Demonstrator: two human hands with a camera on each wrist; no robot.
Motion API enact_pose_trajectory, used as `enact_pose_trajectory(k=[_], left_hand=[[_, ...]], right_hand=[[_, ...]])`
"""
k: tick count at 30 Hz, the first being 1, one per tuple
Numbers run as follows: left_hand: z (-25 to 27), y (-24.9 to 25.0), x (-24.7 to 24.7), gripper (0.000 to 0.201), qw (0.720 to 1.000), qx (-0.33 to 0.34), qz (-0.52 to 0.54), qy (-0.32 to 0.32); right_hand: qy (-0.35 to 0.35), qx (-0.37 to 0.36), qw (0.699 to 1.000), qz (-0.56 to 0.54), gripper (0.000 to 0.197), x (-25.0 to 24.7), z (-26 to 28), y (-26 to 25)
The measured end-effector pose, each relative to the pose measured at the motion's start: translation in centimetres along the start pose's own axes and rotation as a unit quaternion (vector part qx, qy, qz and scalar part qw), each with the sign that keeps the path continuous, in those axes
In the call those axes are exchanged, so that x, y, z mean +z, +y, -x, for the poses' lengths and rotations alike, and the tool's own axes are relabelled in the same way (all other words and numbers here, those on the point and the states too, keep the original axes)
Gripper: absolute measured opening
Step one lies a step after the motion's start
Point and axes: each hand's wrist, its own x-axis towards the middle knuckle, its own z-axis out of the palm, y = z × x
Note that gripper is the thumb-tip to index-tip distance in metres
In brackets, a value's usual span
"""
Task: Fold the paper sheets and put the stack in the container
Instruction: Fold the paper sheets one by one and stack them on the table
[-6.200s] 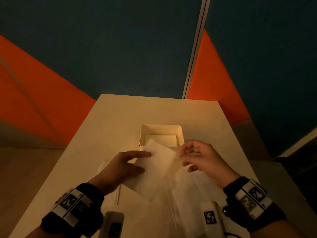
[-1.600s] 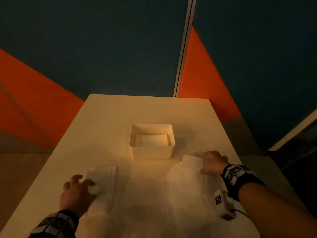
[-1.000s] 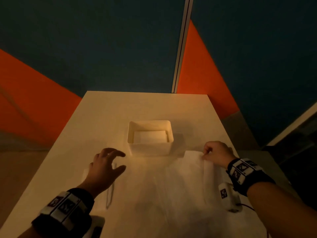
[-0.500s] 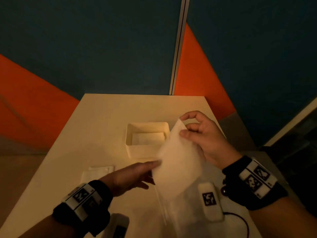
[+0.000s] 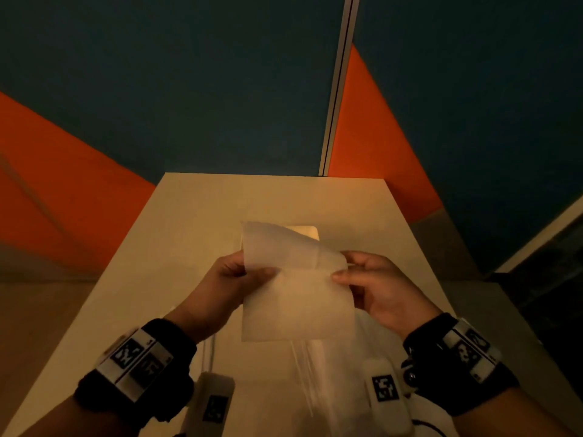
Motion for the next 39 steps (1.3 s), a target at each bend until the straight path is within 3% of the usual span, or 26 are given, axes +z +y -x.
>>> enact_pose_trajectory(k=[3, 5, 8, 11, 14, 17, 20, 22, 24, 27, 31, 36, 39], left_hand=[[0.3, 1.0, -0.5, 0.042, 0.997, 0.0, -0.059, -0.04], [0.4, 1.7, -0.7, 0.016, 0.992, -0.002, -0.098, -0.077], [0.4, 2.0, -1.6, 0.031, 0.985, -0.027, -0.134, -0.108], [0.7, 2.1, -2.1, 0.035, 0.983, -0.052, -0.122, -0.127], [0.8, 2.0, -2.1, 0.037, 0.986, -0.081, -0.098, -0.109], [1.0, 2.4, -1.8, 0.033, 0.985, -0.104, -0.076, -0.113], [1.0, 2.6, -1.4, 0.028, 0.975, -0.117, -0.121, -0.145], [1.0, 2.4, -1.1, 0.036, 0.965, -0.131, -0.155, -0.163], [1.2, 2.2, -1.3, 0.038, 0.969, -0.14, -0.156, -0.13], [2.2, 1.2, -3.3, 0.038, 0.983, -0.131, -0.126, 0.016], [4.4, -1.4, -7.7, 0.039, 0.971, -0.139, -0.099, 0.169], [6.8, -5.1, -10.9, 0.042, 0.941, -0.192, -0.125, 0.248], [7.0, -7.4, -12.0, 0.042, 0.916, -0.223, -0.198, 0.268]], right_hand=[[0.007, -0.001, 1.0, -0.014, 0.026, -0.3, -0.3, 0.4], [0.009, -0.003, 1.0, -0.023, 0.026, -0.2, -0.2, 0.4], [0.015, 0.018, 0.999, -0.039, 0.039, -0.3, 0.0, 0.2], [-0.009, 0.055, 0.996, -0.073, 0.031, -0.4, 0.0, 0.1], [-0.004, 0.014, 1.0, 0.01, 0.011, 0.0, -0.1, 0.0], [-0.037, -0.041, 0.991, 0.121, 0.039, 0.3, -0.3, -0.2], [-0.102, -0.066, 0.97, 0.209, 0.041, 1.5, -0.4, -0.9], [-0.12, -0.077, 0.959, 0.245, 0.039, 2.7, -0.6, -1.0], [-0.094, -0.092, 0.961, 0.245, 0.035, 3.4, -1.1, -0.7], [-0.023, -0.085, 0.974, 0.207, 0.025, 3.0, -1.6, 0.1], [0.037, -0.048, 0.978, 0.202, 0.019, 1.1, -1.5, 1.3], [0.085, -0.006, 0.977, 0.193, 0.018, -1.1, -1.3, 2.4], [0.103, 0.002, 0.976, 0.19, 0.019, -1.9, -1.4, 2.8]])
